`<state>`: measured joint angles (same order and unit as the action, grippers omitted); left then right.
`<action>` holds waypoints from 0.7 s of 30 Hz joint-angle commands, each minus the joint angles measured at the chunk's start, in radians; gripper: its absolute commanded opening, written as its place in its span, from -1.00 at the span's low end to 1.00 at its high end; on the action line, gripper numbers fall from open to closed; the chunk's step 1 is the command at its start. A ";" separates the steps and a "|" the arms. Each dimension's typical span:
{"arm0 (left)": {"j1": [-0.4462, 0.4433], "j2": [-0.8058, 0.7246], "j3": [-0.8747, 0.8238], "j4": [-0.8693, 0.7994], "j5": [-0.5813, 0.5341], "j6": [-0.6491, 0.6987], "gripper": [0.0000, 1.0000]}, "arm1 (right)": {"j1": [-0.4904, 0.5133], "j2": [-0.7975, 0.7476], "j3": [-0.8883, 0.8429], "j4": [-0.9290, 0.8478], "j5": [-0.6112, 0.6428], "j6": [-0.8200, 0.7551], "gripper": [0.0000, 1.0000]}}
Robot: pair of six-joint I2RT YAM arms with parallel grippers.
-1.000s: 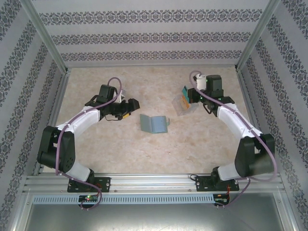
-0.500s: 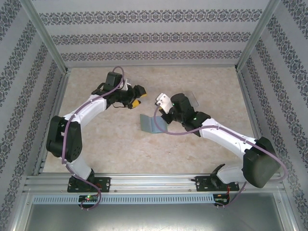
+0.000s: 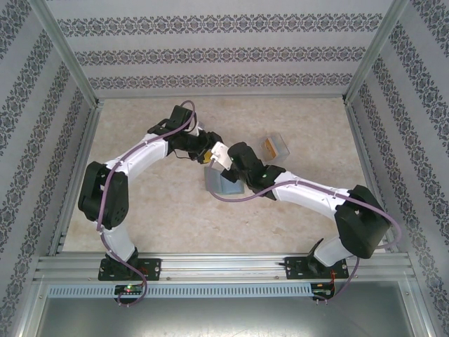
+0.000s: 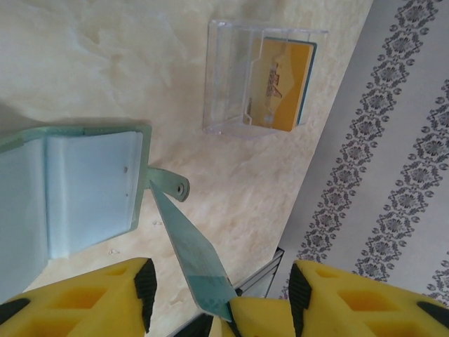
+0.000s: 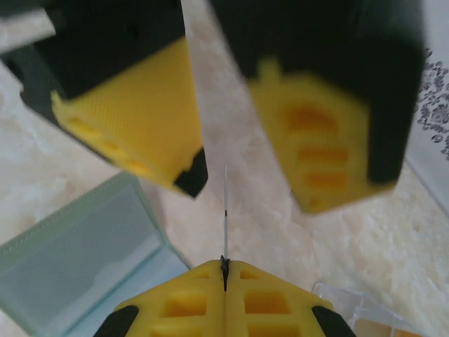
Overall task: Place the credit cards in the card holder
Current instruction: Pick up the credit card from the storage box.
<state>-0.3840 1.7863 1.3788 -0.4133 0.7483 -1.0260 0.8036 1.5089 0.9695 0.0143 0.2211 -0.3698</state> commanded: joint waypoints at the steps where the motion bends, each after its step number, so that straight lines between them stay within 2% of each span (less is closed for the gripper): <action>1: -0.012 0.019 -0.003 -0.055 -0.010 -0.041 0.00 | 0.018 0.011 0.027 0.049 0.040 0.017 -1.00; 3: -0.014 0.014 -0.011 -0.047 -0.014 -0.058 -0.13 | 0.026 0.010 0.026 0.067 0.034 0.031 -1.00; 9: -0.015 0.001 -0.021 -0.046 -0.008 -0.051 -0.83 | 0.048 0.053 0.041 0.091 0.040 0.059 -1.00; 11: -0.015 0.006 -0.014 -0.060 0.005 -0.034 -0.97 | 0.053 0.056 0.049 0.084 0.024 0.070 -1.00; 14: -0.016 0.016 0.010 -0.117 -0.001 0.023 -1.00 | 0.055 0.011 0.016 0.092 0.004 0.085 -0.66; 16: -0.015 0.017 0.023 -0.135 -0.008 0.083 -1.00 | 0.038 -0.047 -0.037 0.095 -0.052 0.107 -0.48; 19: -0.013 0.026 0.067 -0.210 -0.084 0.244 -1.00 | -0.060 -0.137 -0.107 0.080 -0.251 0.235 -0.14; 21: -0.007 0.011 0.060 -0.217 -0.136 0.312 -1.00 | -0.157 -0.177 -0.121 0.055 -0.435 0.368 -0.03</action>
<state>-0.3870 1.7973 1.4097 -0.5468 0.6891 -0.8848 0.7429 1.3949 0.8711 0.0746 0.0223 -0.1867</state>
